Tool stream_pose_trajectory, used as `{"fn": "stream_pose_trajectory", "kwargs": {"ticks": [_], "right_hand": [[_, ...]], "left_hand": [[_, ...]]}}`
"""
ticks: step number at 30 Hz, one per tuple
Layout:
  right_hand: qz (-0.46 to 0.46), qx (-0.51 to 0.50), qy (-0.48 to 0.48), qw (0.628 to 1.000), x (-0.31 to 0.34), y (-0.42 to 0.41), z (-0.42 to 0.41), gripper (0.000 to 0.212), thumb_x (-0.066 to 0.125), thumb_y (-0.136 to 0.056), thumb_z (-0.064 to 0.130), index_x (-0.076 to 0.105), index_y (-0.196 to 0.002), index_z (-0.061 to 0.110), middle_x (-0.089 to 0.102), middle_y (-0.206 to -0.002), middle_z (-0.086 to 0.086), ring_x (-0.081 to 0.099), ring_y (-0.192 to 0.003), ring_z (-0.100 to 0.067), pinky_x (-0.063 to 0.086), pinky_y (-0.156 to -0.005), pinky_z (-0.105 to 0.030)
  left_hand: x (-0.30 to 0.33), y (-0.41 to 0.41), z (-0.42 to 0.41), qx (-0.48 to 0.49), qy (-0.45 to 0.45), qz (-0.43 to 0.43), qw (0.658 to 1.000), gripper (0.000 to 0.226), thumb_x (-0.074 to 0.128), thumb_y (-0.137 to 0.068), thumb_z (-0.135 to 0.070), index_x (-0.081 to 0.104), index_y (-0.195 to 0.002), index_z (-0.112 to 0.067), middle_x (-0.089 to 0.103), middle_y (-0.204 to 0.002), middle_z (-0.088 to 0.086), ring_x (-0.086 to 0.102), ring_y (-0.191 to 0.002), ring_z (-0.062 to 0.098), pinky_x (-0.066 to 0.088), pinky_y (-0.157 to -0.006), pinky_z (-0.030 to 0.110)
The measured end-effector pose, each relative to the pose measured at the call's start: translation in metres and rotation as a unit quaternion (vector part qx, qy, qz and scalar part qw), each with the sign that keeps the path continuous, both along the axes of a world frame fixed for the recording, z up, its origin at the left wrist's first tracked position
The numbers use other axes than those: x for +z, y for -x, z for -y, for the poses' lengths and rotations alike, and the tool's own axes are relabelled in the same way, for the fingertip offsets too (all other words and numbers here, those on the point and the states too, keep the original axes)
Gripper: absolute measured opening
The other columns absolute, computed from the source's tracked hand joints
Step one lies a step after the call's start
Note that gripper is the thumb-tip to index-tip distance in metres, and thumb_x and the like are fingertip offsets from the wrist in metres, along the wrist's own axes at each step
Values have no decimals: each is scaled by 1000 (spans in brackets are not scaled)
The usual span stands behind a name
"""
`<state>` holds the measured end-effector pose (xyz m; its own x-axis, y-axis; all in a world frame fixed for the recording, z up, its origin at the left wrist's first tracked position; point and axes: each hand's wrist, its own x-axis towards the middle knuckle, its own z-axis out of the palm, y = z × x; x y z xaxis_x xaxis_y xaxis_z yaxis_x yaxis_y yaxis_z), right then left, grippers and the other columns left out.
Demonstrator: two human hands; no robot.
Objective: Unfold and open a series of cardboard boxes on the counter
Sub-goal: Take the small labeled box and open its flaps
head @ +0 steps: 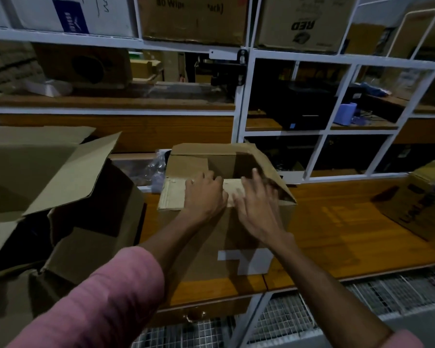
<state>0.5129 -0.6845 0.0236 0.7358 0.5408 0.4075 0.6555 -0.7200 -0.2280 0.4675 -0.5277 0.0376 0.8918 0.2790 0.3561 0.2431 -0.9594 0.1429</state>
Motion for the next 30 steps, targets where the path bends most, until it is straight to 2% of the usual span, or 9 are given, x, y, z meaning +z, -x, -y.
{"fn": "stream_pose_trajectory", "kwargs": {"ticks": [4, 6, 8, 10, 12, 18, 25, 27, 30], "right_hand": [[16, -112, 31, 993, 10, -50, 19, 65, 23, -100, 58, 35, -151, 20, 20, -164, -14, 13, -151, -35, 3, -121, -53], [-28, -146, 32, 988, 8, -72, 30, 59, 31, -101, 54, 38, -148, 18, 35, -156, -15, 29, -144, -35, 17, -118, -52], [-129, -138, -35, 981, 6, -83, 38, 49, 40, -103, 42, 44, -142, 13, 56, -131, -13, 57, -114, -26, 48, -92, -40], [-253, -138, -152, 945, 2, -86, 42, 39, 44, -104, 34, 51, -134, 9, 60, -102, -6, 57, -81, -12, 44, -61, -27], [-301, -156, -217, 916, -5, -92, 42, 33, 45, -104, 33, 60, -120, 8, 60, -89, -4, 55, -73, -13, 42, -57, -28], [-212, -218, -158, 940, -11, -105, 37, 22, 47, -103, 21, 65, -105, 9, 63, -88, -5, 56, -65, -14, 40, -52, -27], [-91, -206, -149, 963, -3, -95, 32, 23, 54, -99, 12, 64, -119, 12, 62, -93, -2, 58, -72, -14, 38, -52, -22], [-23, -142, -139, 980, 4, -90, 33, 24, 57, -96, 12, 64, -120, 15, 66, -101, -4, 62, -82, -18, 44, -62, -24], [56, -59, -136, 987, 27, -84, 25, 21, 54, -99, 20, 64, -115, 15, 66, -109, -7, 60, -102, -24, 48, -90, -37]], "left_hand": [[-1, -13, -9, -9, -5, 12, 1000, 34, 41, -99, -41, 63, -105, -16, 60, -105, 7, 52, -93, 19, 42, -86, 41], [-4, -18, -13, -13, 17, 19, 1000, 32, 41, -100, -41, 62, -102, -17, 58, -103, 6, 44, -87, 15, 39, -82, 37], [-8, -20, -15, -7, 32, 22, 999, 31, 41, -100, -41, 60, -102, -17, 57, -104, 5, 44, -90, 16, 36, -81, 36], [-10, -21, -17, -3, 32, 21, 999, 32, 40, -100, -42, 60, -104, -18, 56, -107, 6, 47, -97, 19, 38, -85, 38], [-11, -21, -17, 0, 26, 15, 1000, 34, 39, -99, -43, 60, -107, -18, 57, -112, 7, 49, -102, 21, 41, -89, 41], [-9, -27, -15, 1, 39, -9, 999, 35, 39, -98, -44, 58, -111, -17, 58, -117, 8, 50, -106, 22, 39, -94, 44], [9, -49, -22, -9, 41, -131, 991, 50, 30, -100, -50, 49, -130, -14, 56, -132, 16, 51, -123, 33, 21, -114, 63], [23, -52, -23, -15, 19, -101, 995, 46, 29, -101, -46, 52, -124, -14, 58, -126, 16, 54, -115, 33, 27, -112, 62], [50, -49, -19, -13, -41, 6, 999, 39, 32, -102, -41, 59, -110, -14, 62, -106, 10, 56, -92, 24, 46, -92, 47]]}}
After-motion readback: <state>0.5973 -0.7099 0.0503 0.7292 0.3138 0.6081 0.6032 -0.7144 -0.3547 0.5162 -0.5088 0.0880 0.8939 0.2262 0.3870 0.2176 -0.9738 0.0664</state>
